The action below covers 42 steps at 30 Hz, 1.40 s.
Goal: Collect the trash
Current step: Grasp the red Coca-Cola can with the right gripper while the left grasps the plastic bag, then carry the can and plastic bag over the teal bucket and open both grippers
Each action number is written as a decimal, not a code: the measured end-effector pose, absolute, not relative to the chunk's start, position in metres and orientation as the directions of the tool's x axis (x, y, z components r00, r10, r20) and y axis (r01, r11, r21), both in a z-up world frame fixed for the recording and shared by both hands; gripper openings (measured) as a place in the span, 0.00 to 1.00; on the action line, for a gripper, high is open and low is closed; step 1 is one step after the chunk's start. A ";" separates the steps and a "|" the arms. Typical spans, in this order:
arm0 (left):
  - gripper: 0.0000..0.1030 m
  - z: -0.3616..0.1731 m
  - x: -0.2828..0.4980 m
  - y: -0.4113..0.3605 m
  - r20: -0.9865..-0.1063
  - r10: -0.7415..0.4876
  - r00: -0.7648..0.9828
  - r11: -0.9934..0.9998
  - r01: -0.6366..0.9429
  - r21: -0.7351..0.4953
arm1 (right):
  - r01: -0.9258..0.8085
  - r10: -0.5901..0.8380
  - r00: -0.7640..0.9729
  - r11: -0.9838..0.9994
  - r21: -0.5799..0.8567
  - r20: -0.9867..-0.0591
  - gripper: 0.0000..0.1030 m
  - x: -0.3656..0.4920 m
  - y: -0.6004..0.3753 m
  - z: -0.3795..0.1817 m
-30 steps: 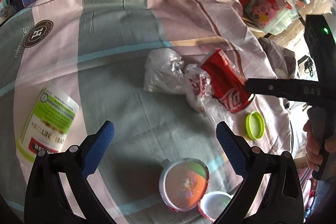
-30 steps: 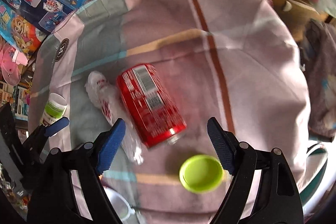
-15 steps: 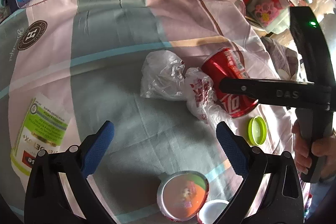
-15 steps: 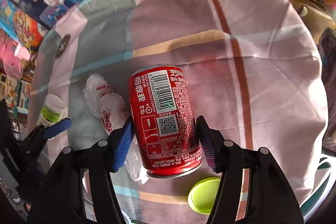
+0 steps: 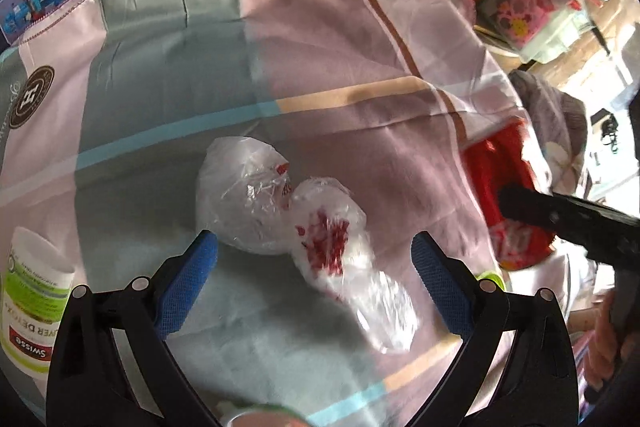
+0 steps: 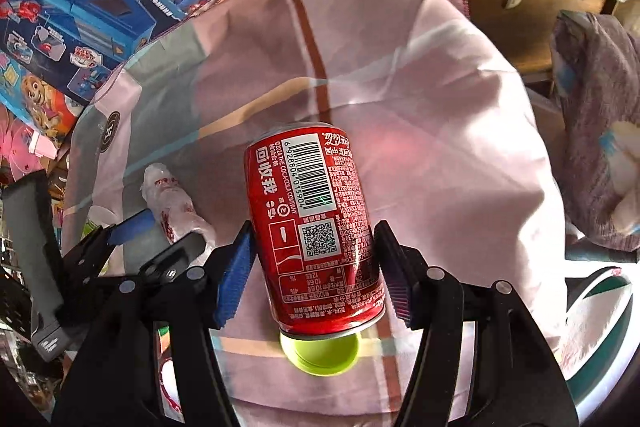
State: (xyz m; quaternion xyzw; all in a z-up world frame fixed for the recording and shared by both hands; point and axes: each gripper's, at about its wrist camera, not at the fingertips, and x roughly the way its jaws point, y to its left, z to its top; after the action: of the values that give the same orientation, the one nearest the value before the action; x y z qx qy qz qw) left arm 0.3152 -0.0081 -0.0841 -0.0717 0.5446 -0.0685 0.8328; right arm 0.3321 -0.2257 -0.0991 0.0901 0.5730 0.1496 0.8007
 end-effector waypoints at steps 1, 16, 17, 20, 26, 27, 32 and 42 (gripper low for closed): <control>0.93 -0.086 0.318 -0.012 -0.901 -0.175 0.396 0.984 0.032 -0.177 | -0.134 0.345 0.300 0.938 0.319 -0.889 0.56 0.331 -0.229 -0.099; 0.31 -0.061 0.293 -0.020 -0.888 -0.123 0.443 0.992 0.062 -0.107 | -0.066 0.392 0.332 0.917 0.394 -0.858 0.56 0.294 -0.272 -0.092; 0.31 -0.054 0.287 -0.023 -0.882 -0.135 0.451 0.991 0.078 -0.112 | -0.063 0.393 0.337 0.916 0.396 -0.856 0.56 0.292 -0.274 -0.090; 0.31 -0.038 0.272 -0.034 -0.867 -0.168 0.469 0.985 0.109 -0.132 | -0.052 0.399 0.362 0.911 0.410 -0.842 0.56 0.278 -0.285 -0.080; 0.31 -0.015 0.242 -0.067 -0.843 -0.229 0.487 0.969 0.195 -0.151 | -0.014 0.392 0.417 0.905 0.425 -0.820 0.56 0.240 -0.319 -0.059; 0.31 -0.013 0.237 -0.073 -0.841 -0.239 0.485 0.966 0.206 -0.155 | -0.008 0.390 0.424 0.904 0.427 -0.817 0.56 0.236 -0.324 -0.057; 0.31 -0.005 0.217 -0.107 -0.835 -0.283 0.471 0.947 0.275 -0.165 | 0.025 0.381 0.470 0.896 0.443 -0.797 0.56 0.207 -0.358 -0.044; 0.32 0.005 0.179 -0.191 -0.835 -0.351 0.423 0.888 0.432 -0.155 | 0.127 0.331 0.542 0.876 0.465 -0.772 0.56 0.148 -0.444 -0.036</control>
State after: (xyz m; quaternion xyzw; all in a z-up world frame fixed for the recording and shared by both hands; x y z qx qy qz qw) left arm 0.1794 -0.1912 0.0054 0.0417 0.4843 -0.2324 0.8424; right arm 0.1475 -0.4443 -0.0360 0.2414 0.4746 0.0603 0.8443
